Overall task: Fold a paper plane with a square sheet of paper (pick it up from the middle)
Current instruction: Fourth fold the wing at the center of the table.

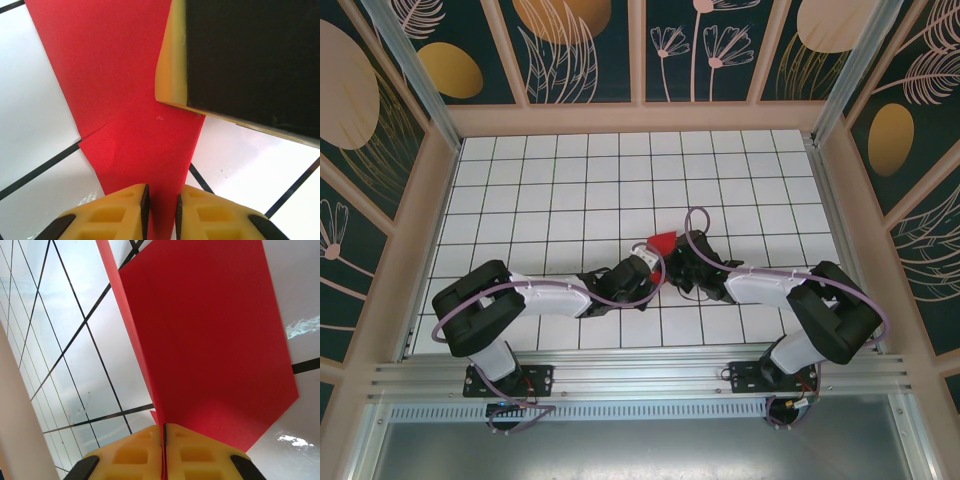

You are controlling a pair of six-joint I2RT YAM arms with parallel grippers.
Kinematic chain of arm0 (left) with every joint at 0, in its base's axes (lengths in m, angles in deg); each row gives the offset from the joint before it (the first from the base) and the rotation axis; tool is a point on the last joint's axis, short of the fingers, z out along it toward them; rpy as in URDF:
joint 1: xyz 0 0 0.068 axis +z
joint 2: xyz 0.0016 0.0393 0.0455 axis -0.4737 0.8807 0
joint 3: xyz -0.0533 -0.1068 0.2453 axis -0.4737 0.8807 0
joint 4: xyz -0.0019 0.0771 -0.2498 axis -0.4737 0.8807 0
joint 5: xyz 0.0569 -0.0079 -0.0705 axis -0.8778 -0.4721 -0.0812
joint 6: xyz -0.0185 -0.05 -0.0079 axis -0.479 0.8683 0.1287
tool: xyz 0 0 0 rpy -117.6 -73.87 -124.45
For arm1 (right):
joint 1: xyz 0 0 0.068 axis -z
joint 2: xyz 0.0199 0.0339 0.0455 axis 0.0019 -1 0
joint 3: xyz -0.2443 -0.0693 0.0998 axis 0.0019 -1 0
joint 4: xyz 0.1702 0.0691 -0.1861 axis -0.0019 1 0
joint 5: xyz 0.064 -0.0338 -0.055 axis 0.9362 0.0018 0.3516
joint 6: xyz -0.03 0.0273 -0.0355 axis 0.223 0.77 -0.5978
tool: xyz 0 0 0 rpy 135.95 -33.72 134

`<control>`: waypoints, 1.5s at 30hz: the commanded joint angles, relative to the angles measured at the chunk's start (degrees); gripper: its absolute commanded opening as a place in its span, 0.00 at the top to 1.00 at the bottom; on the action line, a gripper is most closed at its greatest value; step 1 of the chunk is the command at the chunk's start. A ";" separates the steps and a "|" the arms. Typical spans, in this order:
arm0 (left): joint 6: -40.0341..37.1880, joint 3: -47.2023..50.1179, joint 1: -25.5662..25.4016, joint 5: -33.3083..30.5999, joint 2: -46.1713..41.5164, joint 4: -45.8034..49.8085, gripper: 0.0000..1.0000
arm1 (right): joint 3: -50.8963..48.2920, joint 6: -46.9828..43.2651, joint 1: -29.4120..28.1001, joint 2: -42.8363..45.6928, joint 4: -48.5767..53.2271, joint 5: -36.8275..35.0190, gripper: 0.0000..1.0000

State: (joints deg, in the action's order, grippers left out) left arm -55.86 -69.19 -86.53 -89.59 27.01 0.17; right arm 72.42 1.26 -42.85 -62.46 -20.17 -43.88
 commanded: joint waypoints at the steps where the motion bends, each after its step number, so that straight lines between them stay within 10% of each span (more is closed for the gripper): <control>1: -0.65 -0.81 -0.08 -1.93 0.05 1.63 0.83 | 1.14 -0.16 -0.13 1.50 -0.12 -0.28 0.89; 13: 0.21 -0.50 -0.02 -2.05 0.58 0.97 0.95 | 2.81 -3.49 -0.12 2.74 4.06 -1.01 0.82; 28: 6.32 4.67 3.11 8.29 -1.37 -8.06 1.00 | 2.43 -15.82 2.99 16.23 15.63 -4.25 0.48; 45: 13.27 10.13 9.11 20.53 -1.98 -19.52 1.00 | 2.99 -24.52 4.20 6.15 12.83 6.52 0.85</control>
State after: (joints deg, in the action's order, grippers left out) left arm -44.31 -59.47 -78.01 -71.90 26.44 -16.58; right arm 72.92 -20.45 -37.82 -53.59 -6.20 -40.47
